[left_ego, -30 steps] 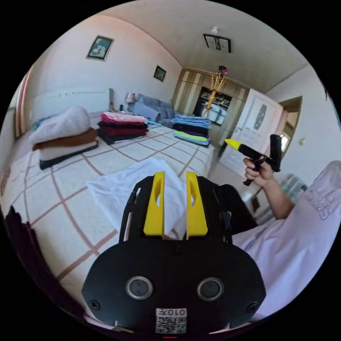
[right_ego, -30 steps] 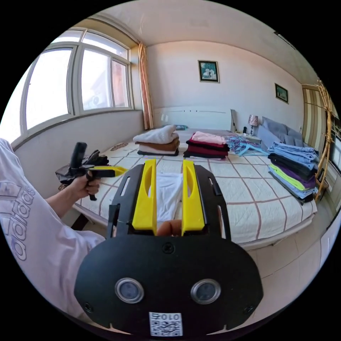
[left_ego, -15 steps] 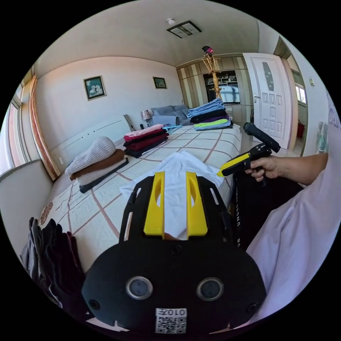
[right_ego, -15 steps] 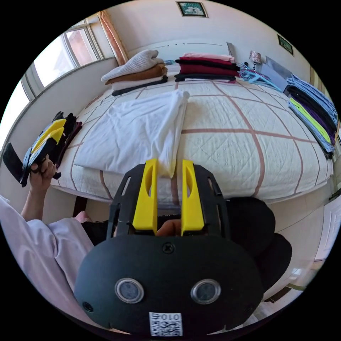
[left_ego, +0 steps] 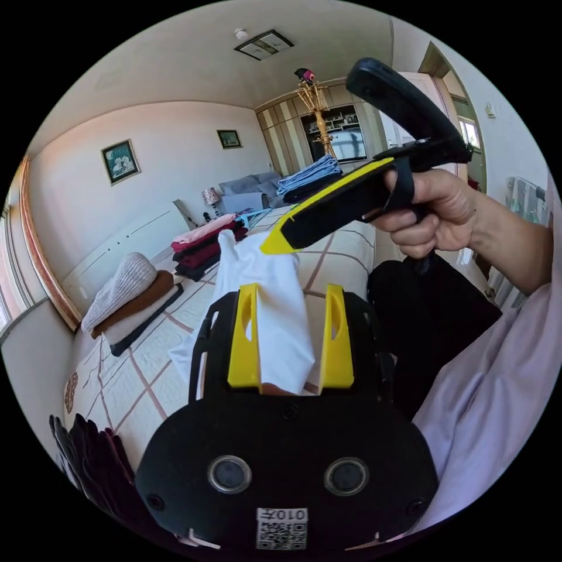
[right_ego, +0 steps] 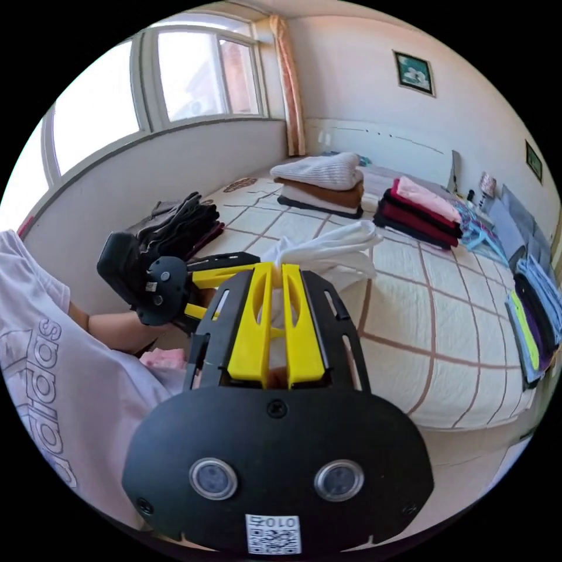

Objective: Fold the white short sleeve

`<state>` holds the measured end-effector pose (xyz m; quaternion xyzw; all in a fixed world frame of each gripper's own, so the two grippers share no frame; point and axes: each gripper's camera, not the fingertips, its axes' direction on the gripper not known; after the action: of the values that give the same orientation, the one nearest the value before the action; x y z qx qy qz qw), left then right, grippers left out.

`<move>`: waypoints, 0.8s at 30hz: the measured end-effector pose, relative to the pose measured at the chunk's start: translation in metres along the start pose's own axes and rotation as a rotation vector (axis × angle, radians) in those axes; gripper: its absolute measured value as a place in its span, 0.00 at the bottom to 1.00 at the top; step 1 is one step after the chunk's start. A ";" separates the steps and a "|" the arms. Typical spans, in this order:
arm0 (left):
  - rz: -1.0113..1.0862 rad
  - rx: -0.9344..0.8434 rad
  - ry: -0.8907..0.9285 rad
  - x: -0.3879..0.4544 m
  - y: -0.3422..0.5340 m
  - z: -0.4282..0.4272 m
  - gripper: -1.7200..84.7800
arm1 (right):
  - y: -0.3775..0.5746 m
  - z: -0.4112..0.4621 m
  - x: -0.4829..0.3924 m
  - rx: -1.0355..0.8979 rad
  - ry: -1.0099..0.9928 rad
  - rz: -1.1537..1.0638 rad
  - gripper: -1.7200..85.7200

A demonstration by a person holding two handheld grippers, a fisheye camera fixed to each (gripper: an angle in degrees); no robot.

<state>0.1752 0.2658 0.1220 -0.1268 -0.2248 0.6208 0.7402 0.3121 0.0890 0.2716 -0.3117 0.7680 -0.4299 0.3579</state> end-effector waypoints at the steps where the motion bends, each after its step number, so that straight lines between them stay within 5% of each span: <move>1: -0.013 0.004 0.015 -0.003 0.002 0.000 0.20 | 0.001 0.003 -0.001 -0.006 0.007 -0.002 0.05; 8: -0.134 0.010 0.229 -0.041 0.048 0.003 0.20 | 0.018 0.015 0.000 -0.063 0.022 0.026 0.06; 15: 0.017 -0.032 0.089 -0.041 0.060 -0.001 0.16 | 0.005 0.029 -0.019 -0.031 -0.088 -0.002 0.06; 19: -0.166 -0.007 -0.134 -0.070 0.079 -0.012 0.07 | -0.004 0.026 -0.029 0.006 -0.045 -0.061 0.08; 24: -0.474 0.034 -0.102 -0.172 0.139 -0.059 0.02 | 0.047 0.035 0.040 -0.046 0.066 0.200 0.11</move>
<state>0.0621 0.1310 -0.0240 -0.0265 -0.2750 0.4392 0.8549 0.3106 0.0623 0.2057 -0.2275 0.8162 -0.3844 0.3664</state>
